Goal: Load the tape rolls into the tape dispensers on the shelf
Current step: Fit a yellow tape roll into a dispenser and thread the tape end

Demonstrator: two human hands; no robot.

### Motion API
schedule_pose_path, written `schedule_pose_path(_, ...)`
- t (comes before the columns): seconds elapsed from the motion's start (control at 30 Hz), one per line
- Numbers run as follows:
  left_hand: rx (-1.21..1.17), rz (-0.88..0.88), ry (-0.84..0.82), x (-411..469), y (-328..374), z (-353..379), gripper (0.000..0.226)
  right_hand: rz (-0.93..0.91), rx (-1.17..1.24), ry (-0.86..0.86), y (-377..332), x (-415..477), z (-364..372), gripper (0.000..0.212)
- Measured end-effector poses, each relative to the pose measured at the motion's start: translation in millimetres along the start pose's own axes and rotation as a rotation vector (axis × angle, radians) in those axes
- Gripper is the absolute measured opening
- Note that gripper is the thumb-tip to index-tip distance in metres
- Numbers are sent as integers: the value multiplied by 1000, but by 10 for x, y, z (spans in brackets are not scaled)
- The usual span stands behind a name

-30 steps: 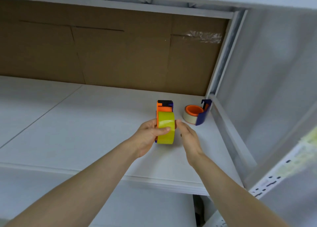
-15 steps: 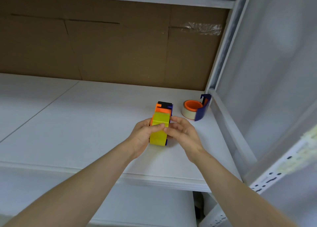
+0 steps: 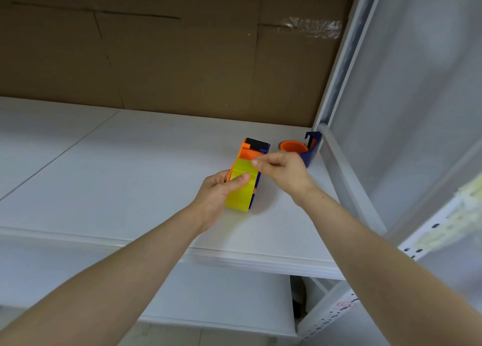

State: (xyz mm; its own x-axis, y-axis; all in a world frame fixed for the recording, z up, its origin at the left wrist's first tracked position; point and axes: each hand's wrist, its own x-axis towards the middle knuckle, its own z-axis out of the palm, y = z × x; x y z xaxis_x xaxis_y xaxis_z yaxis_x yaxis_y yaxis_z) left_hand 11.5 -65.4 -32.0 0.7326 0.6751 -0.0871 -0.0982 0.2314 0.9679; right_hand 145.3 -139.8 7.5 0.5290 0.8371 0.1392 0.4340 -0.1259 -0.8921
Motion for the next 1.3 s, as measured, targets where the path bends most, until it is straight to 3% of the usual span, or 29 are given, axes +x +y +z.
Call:
schedule_pose_path(0.17,52,17,1,-35,-5,17,13,-19,-115,-7,-94,69,-25,6)
schedule_pose_path(0.27,65,17,10,-59,8,36,13,-114,-361,-6,-107,54,3,15)
schedule_pose_path(0.43,115,8,-2,-69,-40,24,43,-278,-678,30,-162,-47,53,22)
schedule_pose_path(0.57,119,50,17,-85,-28,26,14,-283,-758,52,-180,-47,33,25)
schedule_pose_path(0.63,138,70,31,-93,-13,38,3,-245,-750,70,-166,-42,17,25)
schedule_pose_path(0.83,158,44,-5,-148,14,38,8,-180,-737,118,-154,-69,2,24)
schedule_pose_path(0.97,202,57,-8,-164,37,35,36,-246,-717,118,-180,-74,50,23)
schedule_pose_path(1.17,295,106,3,-140,100,5,19,-291,-486,156,-203,-72,61,22)
schedule_pose_path(1.3,315,115,49,-107,58,-30,12,-211,-298,161,-159,-49,94,18)
